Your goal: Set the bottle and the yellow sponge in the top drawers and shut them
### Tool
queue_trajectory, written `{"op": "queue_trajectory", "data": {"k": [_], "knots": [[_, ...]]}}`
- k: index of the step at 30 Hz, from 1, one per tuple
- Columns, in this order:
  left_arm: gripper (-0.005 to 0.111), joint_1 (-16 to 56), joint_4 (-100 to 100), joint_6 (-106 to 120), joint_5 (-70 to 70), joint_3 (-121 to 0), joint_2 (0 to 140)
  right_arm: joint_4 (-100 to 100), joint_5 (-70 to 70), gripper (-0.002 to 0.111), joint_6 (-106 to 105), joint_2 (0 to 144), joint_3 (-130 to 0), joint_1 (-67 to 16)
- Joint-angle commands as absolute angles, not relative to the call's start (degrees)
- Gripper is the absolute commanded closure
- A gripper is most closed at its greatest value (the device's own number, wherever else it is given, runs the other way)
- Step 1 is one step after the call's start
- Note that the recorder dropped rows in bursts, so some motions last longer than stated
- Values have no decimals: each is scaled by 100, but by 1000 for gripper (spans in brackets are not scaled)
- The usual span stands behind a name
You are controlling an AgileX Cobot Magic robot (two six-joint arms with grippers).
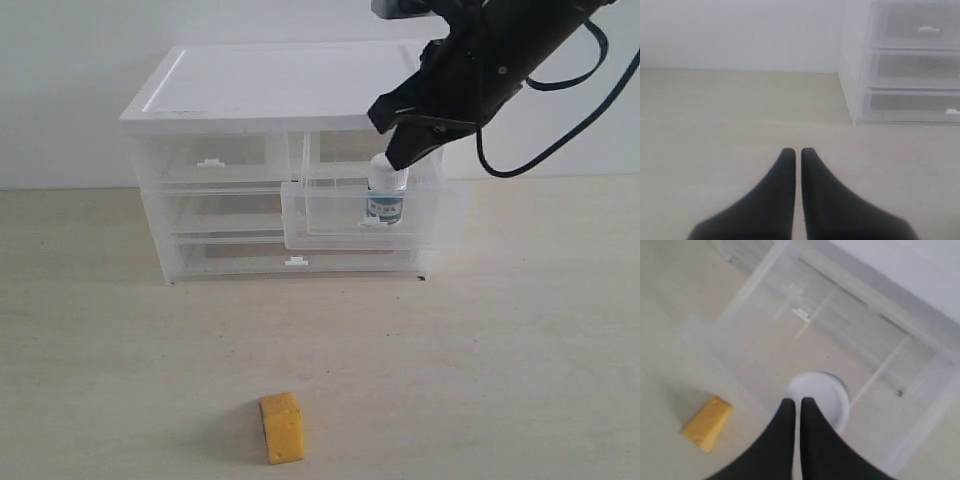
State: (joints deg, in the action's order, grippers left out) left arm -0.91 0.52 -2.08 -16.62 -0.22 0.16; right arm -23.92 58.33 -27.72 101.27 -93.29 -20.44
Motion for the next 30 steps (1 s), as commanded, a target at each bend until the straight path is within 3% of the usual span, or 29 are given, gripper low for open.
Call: {"op": "queue_trajectory", "data": {"k": [1,7,15,23,30], "knots": [[102,-108,111,-189,-1624,0,0,-3109,5648,108,-3091,10394,-9344,-2067],[102,-108,111,-189,-1624,0,0,-3222,5167,108,-3204,10455,-9428,-2056],[102,-108,111,-189,-1624,0,0,-3262,5771,108,-3167,10336,-10058,-2056],[102,-108,111,-189,-1624,0,0,-1177,6819,108,-2393,10202,-10417,-2056],[102,-108,111,-189,-1624,0,0,-1128,6942,108,-2203,10380,-10405,-2056]]}}
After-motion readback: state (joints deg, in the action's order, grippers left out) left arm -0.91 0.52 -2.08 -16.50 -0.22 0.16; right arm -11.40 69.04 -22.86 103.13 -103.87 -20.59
